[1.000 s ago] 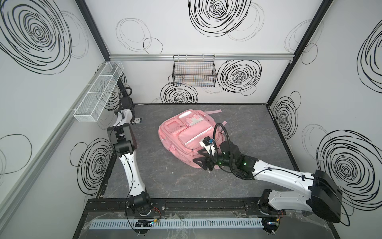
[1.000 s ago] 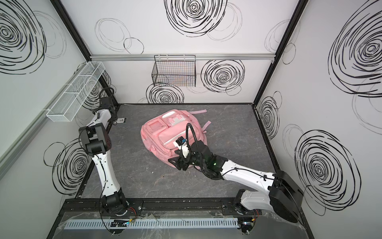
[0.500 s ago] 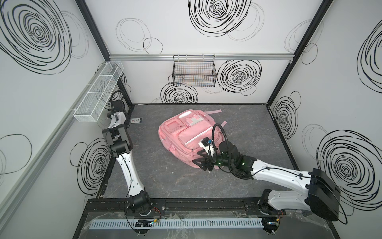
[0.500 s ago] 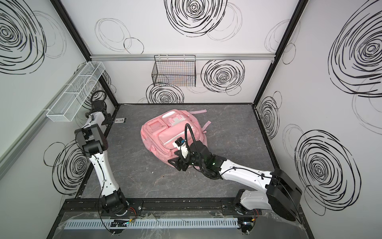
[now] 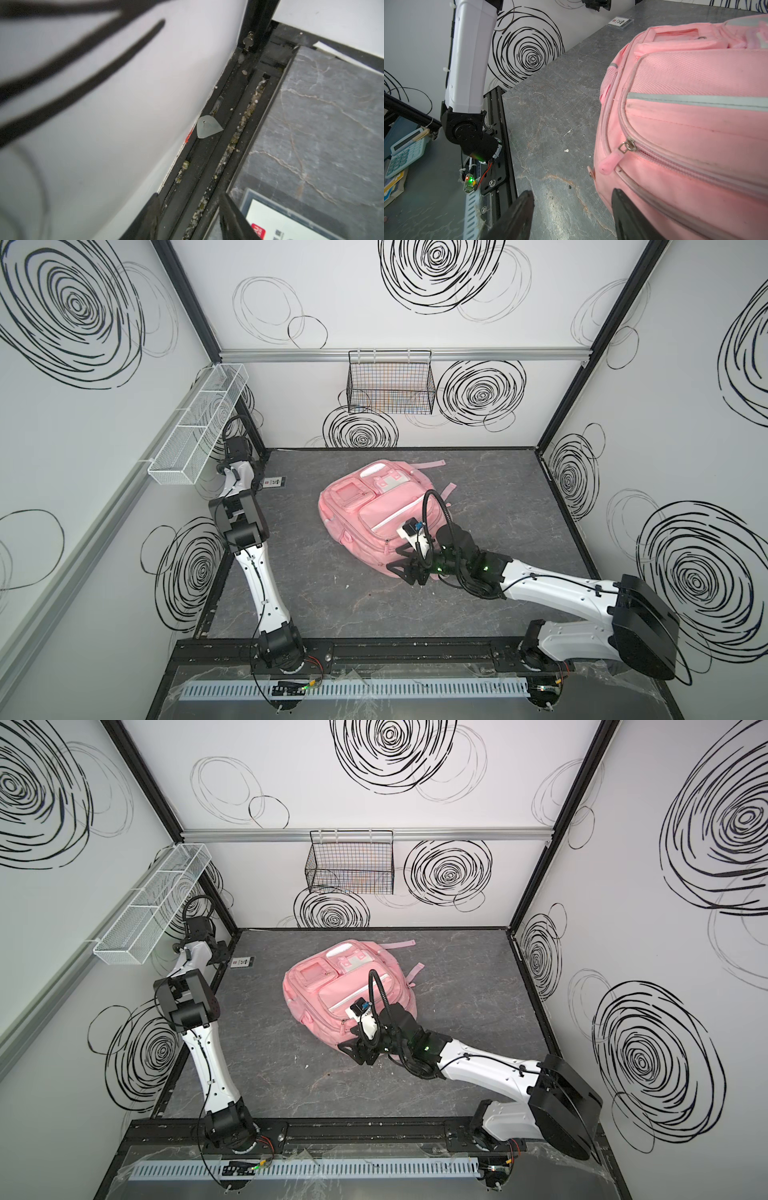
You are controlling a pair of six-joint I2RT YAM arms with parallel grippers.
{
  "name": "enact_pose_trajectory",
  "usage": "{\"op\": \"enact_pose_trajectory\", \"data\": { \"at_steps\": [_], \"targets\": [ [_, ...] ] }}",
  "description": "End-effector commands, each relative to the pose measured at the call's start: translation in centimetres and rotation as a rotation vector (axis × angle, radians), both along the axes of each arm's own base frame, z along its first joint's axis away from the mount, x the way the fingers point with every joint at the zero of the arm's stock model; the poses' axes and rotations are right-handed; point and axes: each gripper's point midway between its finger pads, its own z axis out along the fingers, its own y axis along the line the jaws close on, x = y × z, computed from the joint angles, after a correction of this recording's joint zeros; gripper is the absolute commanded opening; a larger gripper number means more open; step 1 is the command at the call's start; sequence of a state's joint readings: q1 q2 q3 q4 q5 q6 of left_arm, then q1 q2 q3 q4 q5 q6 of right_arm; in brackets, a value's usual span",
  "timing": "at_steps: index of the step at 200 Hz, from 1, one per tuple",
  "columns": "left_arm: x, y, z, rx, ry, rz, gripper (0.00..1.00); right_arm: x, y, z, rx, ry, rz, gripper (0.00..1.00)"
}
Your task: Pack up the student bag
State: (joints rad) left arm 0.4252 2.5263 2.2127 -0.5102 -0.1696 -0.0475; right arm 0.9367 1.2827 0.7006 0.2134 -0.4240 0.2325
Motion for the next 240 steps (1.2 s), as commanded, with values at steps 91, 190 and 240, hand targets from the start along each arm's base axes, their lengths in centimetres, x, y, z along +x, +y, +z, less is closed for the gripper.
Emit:
{"op": "enact_pose_trajectory", "data": {
  "at_steps": [91,190,240],
  "targets": [
    [1.0,-4.9,-1.2,-0.100,0.054,-0.129,0.51,-0.2,0.0,0.6,-0.005,-0.002,0.006,0.63],
    [1.8,-7.7,0.1,-0.100,0.064,-0.172,0.57,-0.2,-0.5,0.4,-0.013,-0.002,-0.004,0.63],
    [1.1,-8.0,0.8,-0.136,0.070,-0.173,0.56,-0.2,-0.7,0.5,-0.013,-0.003,-0.007,0.63]
  ]
}}
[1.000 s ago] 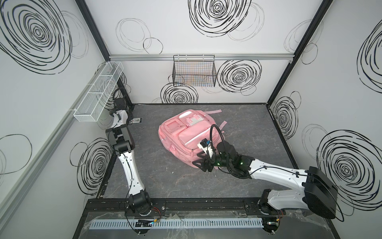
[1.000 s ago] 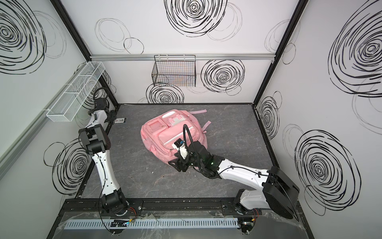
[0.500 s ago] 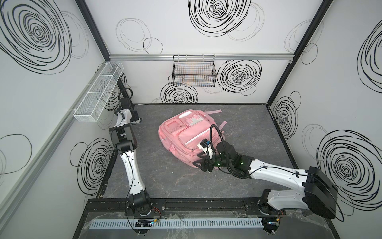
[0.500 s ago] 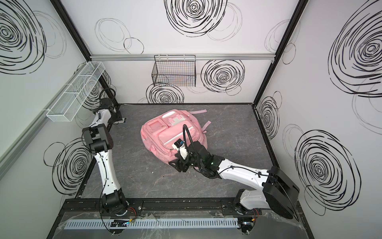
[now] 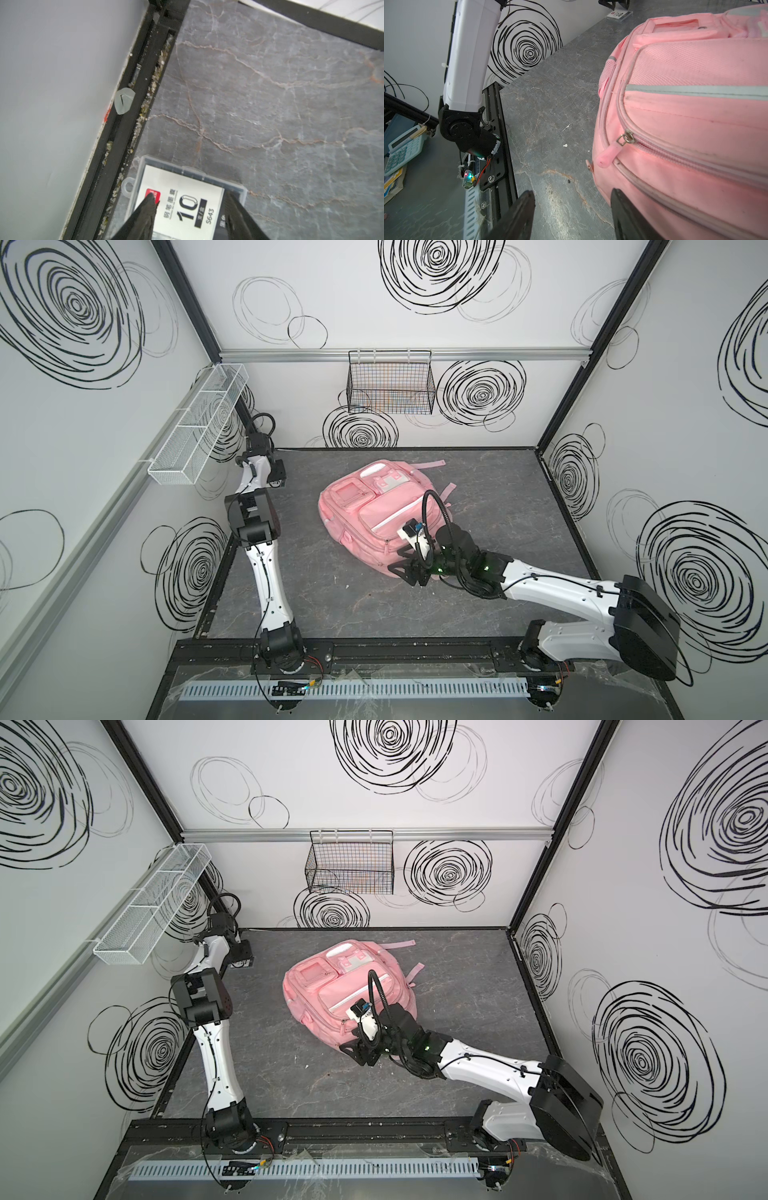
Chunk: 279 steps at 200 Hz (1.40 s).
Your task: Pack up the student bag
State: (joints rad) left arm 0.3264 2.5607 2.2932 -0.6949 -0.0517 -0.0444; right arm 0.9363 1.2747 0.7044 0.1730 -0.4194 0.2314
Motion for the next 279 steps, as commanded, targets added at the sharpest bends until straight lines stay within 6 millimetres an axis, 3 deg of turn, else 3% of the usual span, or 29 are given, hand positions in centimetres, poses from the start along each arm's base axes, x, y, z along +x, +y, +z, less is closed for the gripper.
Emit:
{"op": "enact_pose_trajectory", "data": {
  "at_steps": [1,47,101,144,165,174,194,217,228,253,265,279],
  "targets": [
    [-0.1,0.4,2.5,0.003,-0.025,-0.004,0.56,0.0,-0.3,0.9,0.012,-0.018,-0.003,0.62],
    [-0.1,-0.4,2.8,0.028,-0.008,-0.025,0.54,0.0,-0.5,0.9,0.007,-0.019,-0.008,0.62],
    [-0.7,-2.2,3.5,-0.008,0.015,-0.066,0.39,-0.1,-0.6,1.5,0.009,-0.013,-0.002,0.62],
    [-1.4,-2.6,3.5,-0.022,0.041,-0.061,0.36,-0.2,-0.9,2.2,0.011,-0.029,-0.003,0.62],
    [-1.4,-3.1,3.7,-0.034,0.037,-0.062,0.40,-0.2,-1.1,2.5,0.013,-0.040,-0.008,0.62],
    [-1.0,-3.1,4.0,-0.048,0.017,-0.048,0.48,0.0,-1.1,2.9,0.017,-0.054,-0.010,0.62],
    [0.0,-1.2,6.4,-0.099,-0.089,0.049,0.56,0.8,-1.1,4.0,0.016,-0.092,-0.034,0.62],
    [0.4,2.2,8.7,-0.015,-0.174,0.151,0.62,1.1,-0.8,5.3,0.039,-0.117,-0.033,0.62],
    [0.6,2.7,8.2,0.004,-0.173,0.152,0.67,1.1,-0.6,5.1,0.047,-0.117,-0.026,0.62],
    [-0.2,4.5,5.3,-0.017,-0.129,0.183,0.68,1.1,0.1,4.2,0.036,-0.082,-0.011,0.62],
    [-0.5,4.6,3.5,-0.049,-0.097,0.165,0.70,1.1,0.3,4.0,0.031,-0.068,-0.007,0.62],
    [-0.4,4.6,3.0,-0.101,-0.107,0.134,0.72,1.2,0.3,3.8,0.026,-0.063,-0.011,0.62]
  ]
}}
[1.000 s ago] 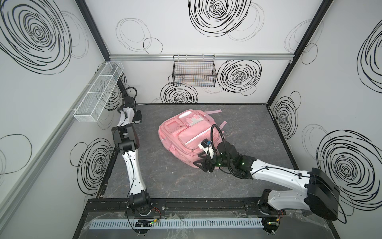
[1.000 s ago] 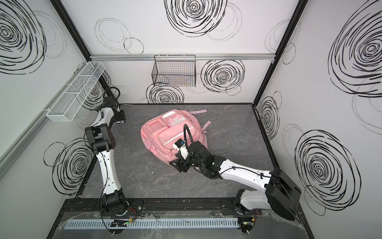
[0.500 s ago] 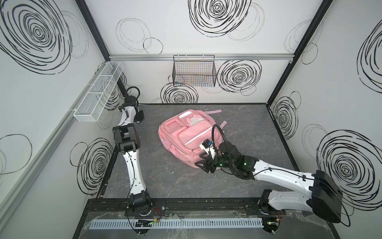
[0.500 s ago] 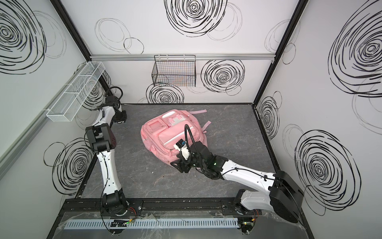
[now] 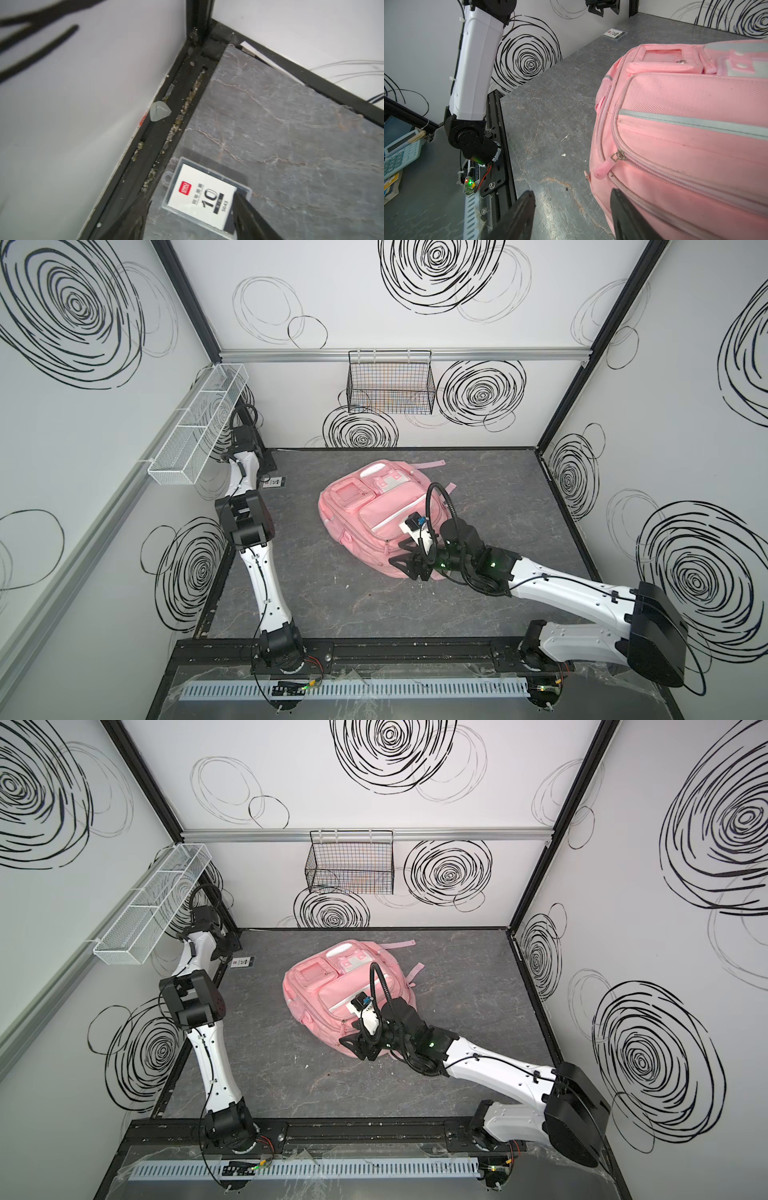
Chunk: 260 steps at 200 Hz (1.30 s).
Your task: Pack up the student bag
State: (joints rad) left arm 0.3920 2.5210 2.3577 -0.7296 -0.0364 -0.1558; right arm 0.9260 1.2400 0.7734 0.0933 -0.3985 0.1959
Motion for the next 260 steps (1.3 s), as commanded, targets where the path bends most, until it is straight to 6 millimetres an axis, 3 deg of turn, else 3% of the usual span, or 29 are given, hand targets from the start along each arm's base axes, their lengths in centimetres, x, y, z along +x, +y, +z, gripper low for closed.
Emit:
{"op": "enact_pose_trajectory", "data": {
  "at_steps": [1,24,40,49,76,126,177,203,233,260],
  "targets": [
    [0.2,0.8,-1.4,-0.060,-0.016,-0.024,0.73,0.5,0.6,1.1,0.022,-0.010,0.003,0.62],
    [-0.7,1.4,-2.3,-0.039,0.029,-0.014,0.75,0.9,0.5,0.8,0.011,-0.008,-0.010,0.62],
    [-1.2,-0.1,-4.7,-0.059,0.098,-0.042,0.75,1.2,0.5,0.3,0.004,0.002,-0.010,0.62],
    [-1.4,-0.2,-4.9,-0.024,0.131,-0.031,0.75,1.4,0.5,0.2,0.004,0.006,-0.008,0.62],
    [-1.2,-1.3,-4.3,0.039,0.158,-0.046,0.78,1.6,0.2,0.6,0.012,0.001,-0.014,0.63],
    [-0.8,-1.9,-3.5,0.047,0.158,-0.069,0.84,2.0,-1.0,-0.8,-0.009,0.025,-0.029,0.62],
    [-2.4,-0.8,-3.9,-0.047,0.167,-0.003,0.78,2.7,-1.1,-0.7,-0.011,0.032,-0.039,0.62],
    [-2.1,-1.3,-3.1,-0.069,0.144,-0.009,0.76,3.0,-1.1,-0.8,-0.018,0.035,-0.039,0.62],
    [-2.0,-1.1,-3.6,-0.077,0.143,-0.014,0.75,3.3,-0.9,-0.6,-0.010,0.032,-0.041,0.62],
    [-1.0,-2.6,-2.3,-0.121,0.094,-0.070,0.73,3.6,-0.8,-0.8,-0.017,0.039,-0.045,0.62]
  ]
}}
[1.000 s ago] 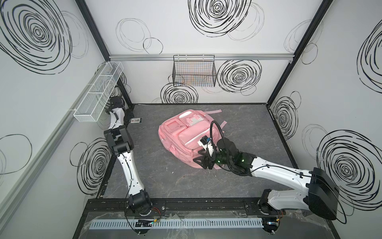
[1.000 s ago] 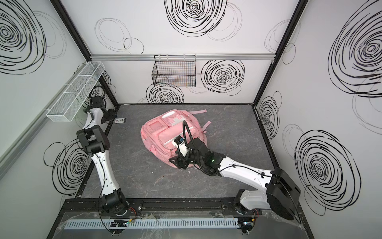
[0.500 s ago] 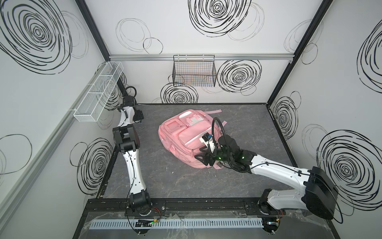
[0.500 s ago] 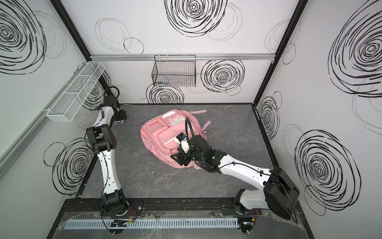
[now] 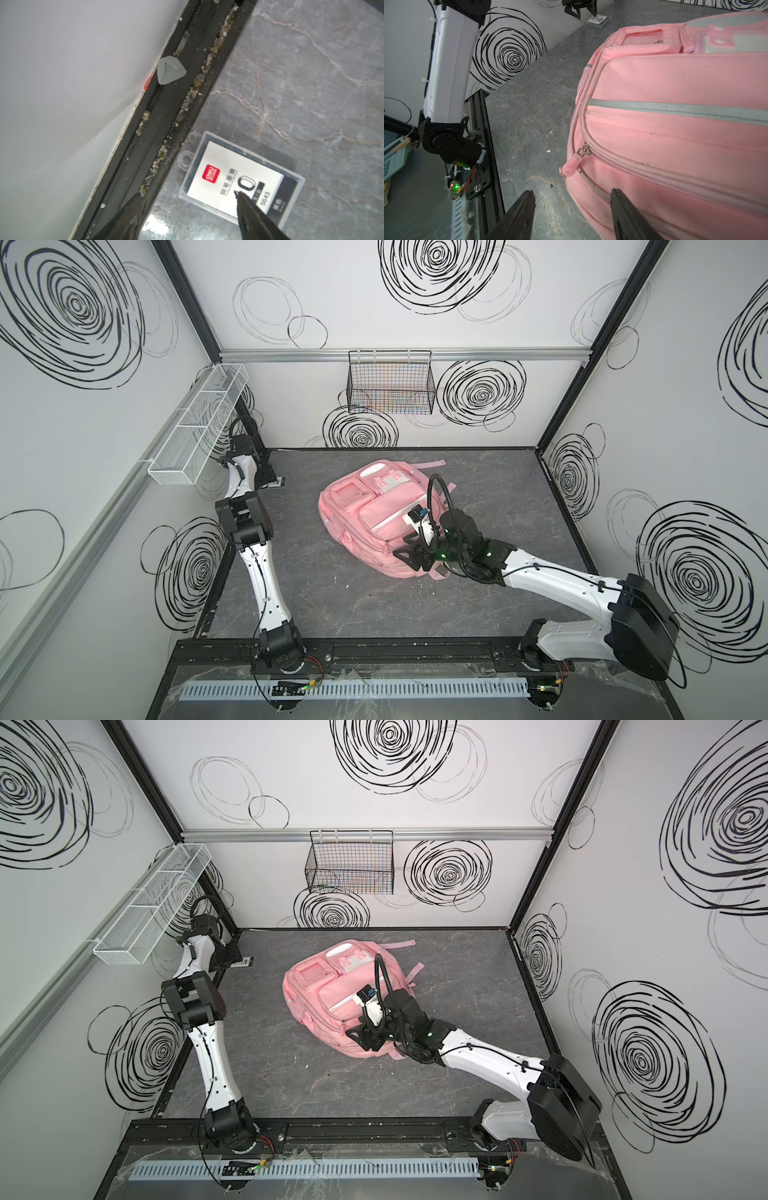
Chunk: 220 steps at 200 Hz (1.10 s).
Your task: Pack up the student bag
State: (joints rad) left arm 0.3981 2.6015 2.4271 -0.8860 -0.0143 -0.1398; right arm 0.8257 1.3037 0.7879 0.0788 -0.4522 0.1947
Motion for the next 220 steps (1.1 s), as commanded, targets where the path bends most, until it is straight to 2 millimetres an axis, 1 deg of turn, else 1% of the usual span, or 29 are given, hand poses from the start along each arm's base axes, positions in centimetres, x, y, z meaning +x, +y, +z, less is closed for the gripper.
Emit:
{"op": "enact_pose_trajectory", "data": {
  "at_steps": [1,11,21,32,41,47,63,75,86,98,105,116,134,143,149,169,176,186,193,203,220],
  "targets": [
    [1.3,-1.7,1.8,-0.051,-0.059,-0.047,0.73,0.7,0.5,1.1,0.016,-0.021,0.007,0.62],
    [1.8,-2.3,2.4,-0.056,-0.081,-0.052,0.73,0.9,0.5,1.1,0.015,-0.021,0.003,0.62],
    [2.2,-2.7,2.6,-0.054,-0.091,-0.050,0.73,1.1,0.5,1.1,0.015,-0.021,0.000,0.62],
    [2.4,-2.8,2.7,-0.057,-0.099,-0.035,0.74,1.2,0.4,1.0,0.014,-0.018,-0.004,0.62],
    [2.4,-2.8,2.8,-0.086,-0.113,-0.018,0.74,1.3,0.3,1.0,0.016,-0.020,-0.007,0.62],
    [2.5,-3.1,2.9,-0.130,-0.130,-0.013,0.75,1.4,0.2,0.9,0.015,-0.019,-0.009,0.62],
    [3.1,-4.5,3.2,-0.263,-0.184,-0.006,0.76,1.6,0.0,0.9,0.011,-0.017,-0.015,0.62],
    [3.7,-5.4,3.6,-0.311,-0.214,0.010,0.76,1.8,-0.2,0.9,0.010,-0.019,-0.019,0.62],
    [4.6,-6.7,4.4,-0.348,-0.252,0.011,0.78,1.8,-0.3,0.8,0.010,-0.018,-0.022,0.62],
    [5.9,-8.0,5.3,-0.349,-0.300,0.012,0.79,1.9,-0.4,0.9,0.012,-0.020,-0.023,0.62],
    [6.5,-8.5,5.5,-0.344,-0.326,0.049,0.80,1.8,-0.4,0.9,0.012,-0.020,-0.023,0.62],
    [7.1,-8.7,5.4,-0.292,-0.358,0.104,0.82,1.8,-0.5,0.9,0.014,-0.020,-0.022,0.62],
    [6.7,-8.5,4.0,-0.280,-0.377,0.229,0.83,1.7,-0.6,1.3,0.017,-0.026,-0.020,0.62],
    [5.8,-7.9,3.2,-0.270,-0.374,0.328,0.82,1.7,-0.6,1.4,0.018,-0.031,-0.022,0.62],
    [5.4,-7.9,2.8,-0.271,-0.377,0.360,0.82,1.7,-0.7,1.5,0.019,-0.030,-0.022,0.62],
    [4.3,-8.1,2.4,-0.268,-0.418,0.433,0.83,1.5,-0.8,1.4,0.014,-0.029,-0.022,0.63],
    [3.9,-7.9,2.3,-0.261,-0.422,0.467,0.84,1.4,-0.9,1.4,0.013,-0.029,-0.022,0.62],
    [3.4,-7.6,1.9,-0.245,-0.398,0.505,0.83,1.4,-1.0,1.3,0.010,-0.029,-0.021,0.62],
    [3.5,-7.7,1.9,-0.238,-0.383,0.507,0.83,1.4,-1.1,1.3,0.009,-0.030,-0.022,0.62],
    [2.9,-7.4,1.9,-0.196,-0.345,0.540,0.83,1.3,-1.2,1.2,0.008,-0.031,-0.022,0.62],
    [3.1,-8.3,1.9,-0.183,-0.335,0.515,0.82,1.2,-1.2,1.1,0.010,-0.033,-0.022,0.62]
  ]
}}
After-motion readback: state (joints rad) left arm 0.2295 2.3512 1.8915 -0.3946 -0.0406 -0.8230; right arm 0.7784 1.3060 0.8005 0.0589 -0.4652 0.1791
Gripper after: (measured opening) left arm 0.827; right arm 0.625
